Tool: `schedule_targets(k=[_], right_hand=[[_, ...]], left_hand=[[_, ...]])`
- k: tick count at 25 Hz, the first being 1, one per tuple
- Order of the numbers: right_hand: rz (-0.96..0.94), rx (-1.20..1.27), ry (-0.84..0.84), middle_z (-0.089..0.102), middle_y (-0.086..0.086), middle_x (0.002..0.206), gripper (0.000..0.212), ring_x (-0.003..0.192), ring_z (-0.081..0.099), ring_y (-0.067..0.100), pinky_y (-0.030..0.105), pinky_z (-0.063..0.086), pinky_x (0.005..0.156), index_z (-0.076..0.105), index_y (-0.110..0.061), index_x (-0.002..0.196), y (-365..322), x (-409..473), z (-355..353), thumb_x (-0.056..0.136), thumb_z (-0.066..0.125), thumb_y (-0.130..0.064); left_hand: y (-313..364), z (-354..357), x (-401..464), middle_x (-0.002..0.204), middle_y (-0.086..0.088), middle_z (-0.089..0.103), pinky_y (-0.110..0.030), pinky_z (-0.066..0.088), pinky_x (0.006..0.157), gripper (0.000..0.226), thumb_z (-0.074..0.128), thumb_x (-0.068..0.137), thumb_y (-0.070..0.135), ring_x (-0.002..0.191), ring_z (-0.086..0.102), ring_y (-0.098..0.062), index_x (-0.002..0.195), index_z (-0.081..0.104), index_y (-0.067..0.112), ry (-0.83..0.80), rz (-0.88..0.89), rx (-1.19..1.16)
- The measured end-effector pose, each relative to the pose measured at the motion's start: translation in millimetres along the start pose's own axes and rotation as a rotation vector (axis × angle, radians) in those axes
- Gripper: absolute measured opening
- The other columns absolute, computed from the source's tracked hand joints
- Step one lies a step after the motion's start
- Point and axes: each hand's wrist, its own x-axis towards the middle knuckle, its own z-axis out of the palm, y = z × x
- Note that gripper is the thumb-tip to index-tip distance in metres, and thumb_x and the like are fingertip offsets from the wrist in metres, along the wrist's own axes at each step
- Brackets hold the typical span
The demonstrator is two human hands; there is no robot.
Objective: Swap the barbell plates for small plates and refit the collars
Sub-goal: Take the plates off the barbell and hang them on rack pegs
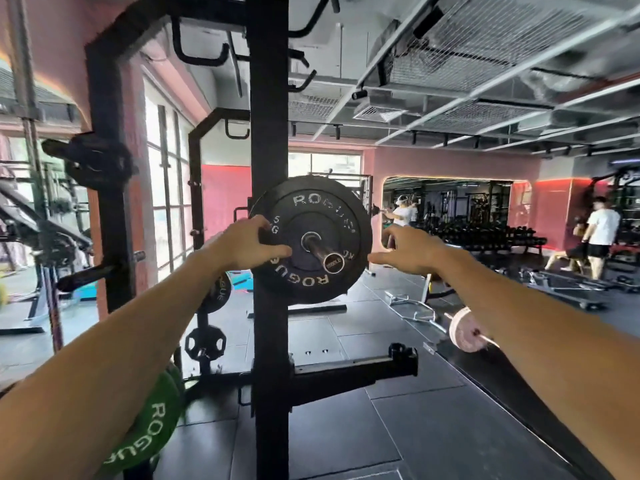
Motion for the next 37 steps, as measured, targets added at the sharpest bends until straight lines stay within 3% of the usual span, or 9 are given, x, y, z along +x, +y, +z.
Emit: schedule_targets(k=[10,17,20,23,26,29,33,35,37], right_hand=[[-0.019,0.109,-0.036,0.04,0.006,0.149,0.083,0.131,0.045,0.027,0.043,0.038,0.107,0.036,-0.018,0.144,94.9,85.7,22.8,0.078,0.063,-0.062],[-0.011,0.082,0.035,0.036,0.008,0.151,0.106,0.133,0.043,0.032,0.053,0.034,0.108,0.022,-0.02,0.149,110.2,199.6,61.6,0.066,0.063,-0.073],[-0.019,0.143,0.039,0.028,0.01,0.154,0.112,0.137,0.037,0.034,0.051,0.034,0.109,0.017,-0.024,0.15,111.6,258.0,75.9,0.063,0.07,-0.07],[0.001,0.174,0.049,0.023,0.013,0.155,0.123,0.138,0.032,0.037,0.052,0.033,0.11,0.012,-0.026,0.15,110.9,310.6,94.0,0.054,0.073,-0.075],[0.049,0.199,0.051,0.019,0.013,0.156,0.15,0.14,0.028,0.039,0.055,0.03,0.112,0.005,-0.032,0.149,112.0,357.2,117.3,0.026,0.065,-0.091],[0.092,0.303,0.079,0.018,0.015,0.157,0.156,0.14,0.03,0.037,0.052,0.031,0.112,0.002,-0.025,0.151,115.3,390.1,131.4,0.025,0.076,-0.082],[0.049,0.518,0.187,0.043,0.011,0.142,0.131,0.129,0.046,0.029,0.043,0.04,0.108,0.023,-0.01,0.142,116.8,420.0,145.7,0.039,0.093,-0.049],[0.085,0.641,0.233,0.05,0.007,0.135,0.121,0.125,0.049,0.026,0.04,0.042,0.105,0.027,-0.007,0.136,116.9,428.4,149.4,0.041,0.096,-0.04],[0.122,0.722,0.21,0.05,0.004,0.135,0.133,0.126,0.049,0.026,0.044,0.042,0.106,0.026,-0.009,0.135,118.5,434.1,152.7,0.027,0.095,-0.049]], left_hand=[[-21.1,51.3,83.0,0.114,-0.007,0.057,-0.032,0.04,0.08,0.072,0.072,0.076,0.055,0.095,0.051,-0.021,0.129,0.047,0.013,0.063,-0.199,0.082],[-79.0,84.1,174.7,0.138,-0.014,0.045,-0.049,0.046,0.098,0.122,0.067,0.045,0.08,0.121,0.05,-0.033,0.142,0.032,0.014,0.123,-0.289,0.117],[-101.5,95.0,221.8,0.145,-0.016,0.035,-0.049,0.04,0.105,0.123,0.077,0.053,0.073,0.131,0.042,-0.035,0.148,0.024,0.015,0.154,-0.279,0.126],[-124.6,104.4,266.9,0.151,-0.016,0.029,-0.052,0.035,0.109,0.14,0.079,0.042,0.077,0.138,0.033,-0.036,0.151,0.015,0.016,0.159,-0.293,0.068],[-154.2,119.1,309.0,0.144,-0.011,0.04,-0.051,0.041,0.107,0.155,0.073,0.02,0.087,0.132,0.043,-0.033,0.148,0.021,0.017,0.198,-0.316,-0.017],[-178.1,131.8,334.0,0.137,-0.007,0.049,-0.047,0.045,0.102,0.148,0.078,0.019,0.083,0.124,0.051,-0.028,0.142,0.03,0.015,0.255,-0.347,-0.057],[-209.0,140.0,362.9,0.113,0.009,0.066,-0.041,0.054,0.09,0.121,0.078,0.02,0.084,0.104,0.064,-0.013,0.122,0.054,0.026,0.346,-0.341,-0.124],[-201.3,140.6,364.4,0.113,0.011,0.063,-0.036,0.052,0.091,0.113,0.086,0.027,0.074,0.103,0.061,-0.01,0.121,0.052,0.021,0.384,-0.326,-0.184],[-191.9,142.9,364.3,0.118,0.004,0.056,-0.034,0.047,0.091,0.111,0.094,0.04,0.054,0.108,0.055,-0.016,0.127,0.041,0.011,0.411,-0.332,-0.252]])
